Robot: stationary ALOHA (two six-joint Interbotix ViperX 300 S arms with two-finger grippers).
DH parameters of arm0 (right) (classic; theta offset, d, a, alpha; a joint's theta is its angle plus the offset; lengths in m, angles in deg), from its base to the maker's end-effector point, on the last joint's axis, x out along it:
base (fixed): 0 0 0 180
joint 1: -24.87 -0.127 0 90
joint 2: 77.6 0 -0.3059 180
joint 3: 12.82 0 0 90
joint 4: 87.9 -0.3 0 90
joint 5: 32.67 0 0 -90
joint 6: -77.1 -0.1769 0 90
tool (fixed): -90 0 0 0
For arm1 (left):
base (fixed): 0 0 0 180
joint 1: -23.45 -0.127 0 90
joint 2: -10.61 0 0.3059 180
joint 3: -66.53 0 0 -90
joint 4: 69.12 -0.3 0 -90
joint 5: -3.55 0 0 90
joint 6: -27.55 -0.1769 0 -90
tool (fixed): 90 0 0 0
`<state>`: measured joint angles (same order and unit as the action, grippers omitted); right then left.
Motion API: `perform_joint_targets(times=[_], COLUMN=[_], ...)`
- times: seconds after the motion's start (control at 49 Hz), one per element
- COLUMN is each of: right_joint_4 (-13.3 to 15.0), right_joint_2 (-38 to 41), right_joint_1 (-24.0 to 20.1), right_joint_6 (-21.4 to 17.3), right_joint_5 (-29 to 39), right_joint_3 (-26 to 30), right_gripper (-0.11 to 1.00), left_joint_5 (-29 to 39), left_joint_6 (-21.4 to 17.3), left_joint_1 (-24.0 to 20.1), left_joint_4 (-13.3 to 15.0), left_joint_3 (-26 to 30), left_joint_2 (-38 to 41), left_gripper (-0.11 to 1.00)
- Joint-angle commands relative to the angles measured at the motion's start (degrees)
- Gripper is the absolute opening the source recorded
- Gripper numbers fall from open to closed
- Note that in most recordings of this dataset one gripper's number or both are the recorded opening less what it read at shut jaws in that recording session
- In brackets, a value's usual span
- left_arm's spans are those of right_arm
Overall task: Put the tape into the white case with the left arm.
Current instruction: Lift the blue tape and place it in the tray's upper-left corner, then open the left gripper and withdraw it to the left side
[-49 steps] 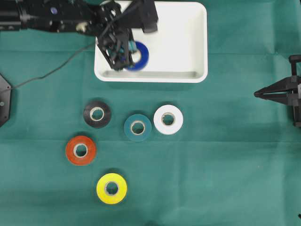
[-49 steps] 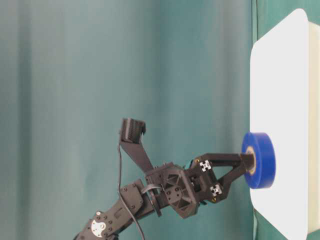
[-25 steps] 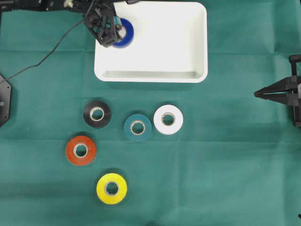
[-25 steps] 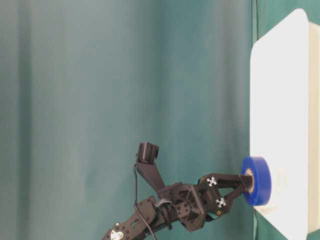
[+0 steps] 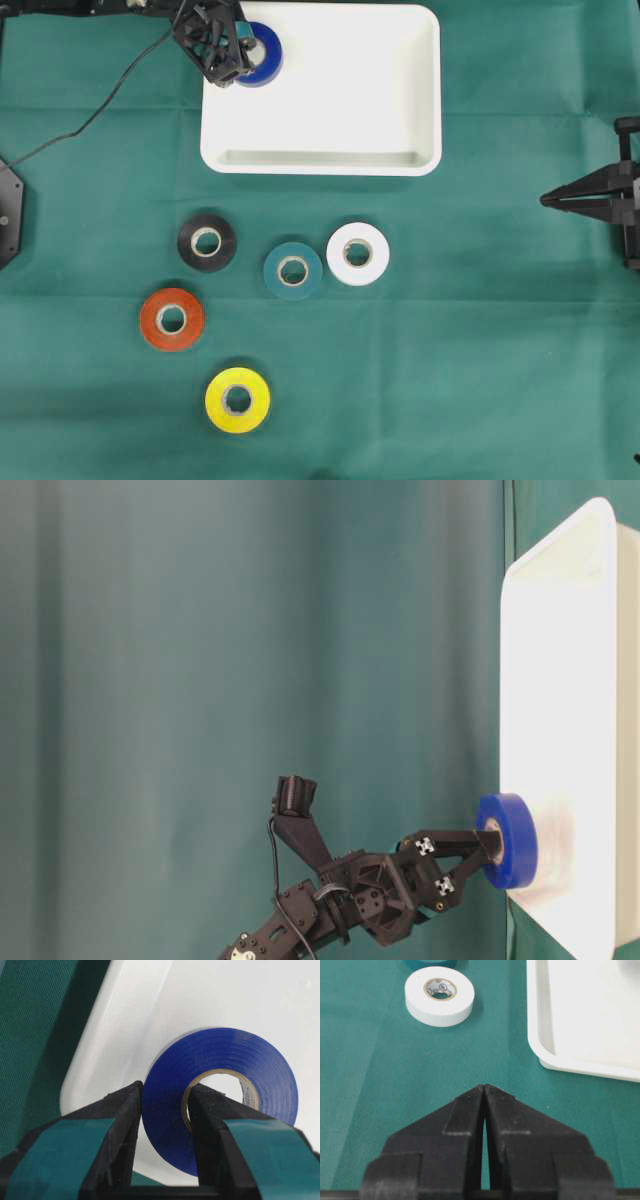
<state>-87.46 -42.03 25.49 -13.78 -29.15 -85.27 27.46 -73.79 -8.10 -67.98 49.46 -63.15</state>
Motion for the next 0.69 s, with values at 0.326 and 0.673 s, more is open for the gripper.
perform_joint_targets(times=[0.326,0.673], right_joint_4=[0.09,0.09], right_joint_2=[0.35,0.35], right_joint_1=[0.0,0.0], right_joint_6=[0.0,0.0], right_joint_5=[-0.53,-0.53], right_joint_3=[0.62,0.62], right_gripper=[-0.1,-0.1], left_joint_5=[-2.37,-2.37], left_joint_6=[-0.09,0.53], left_joint_1=[-0.09,1.49], left_joint_4=[0.0,0.18], left_joint_3=[-1.76,-11.07], left_joint_2=[-3.52,-13.8], left_gripper=[0.87,0.87])
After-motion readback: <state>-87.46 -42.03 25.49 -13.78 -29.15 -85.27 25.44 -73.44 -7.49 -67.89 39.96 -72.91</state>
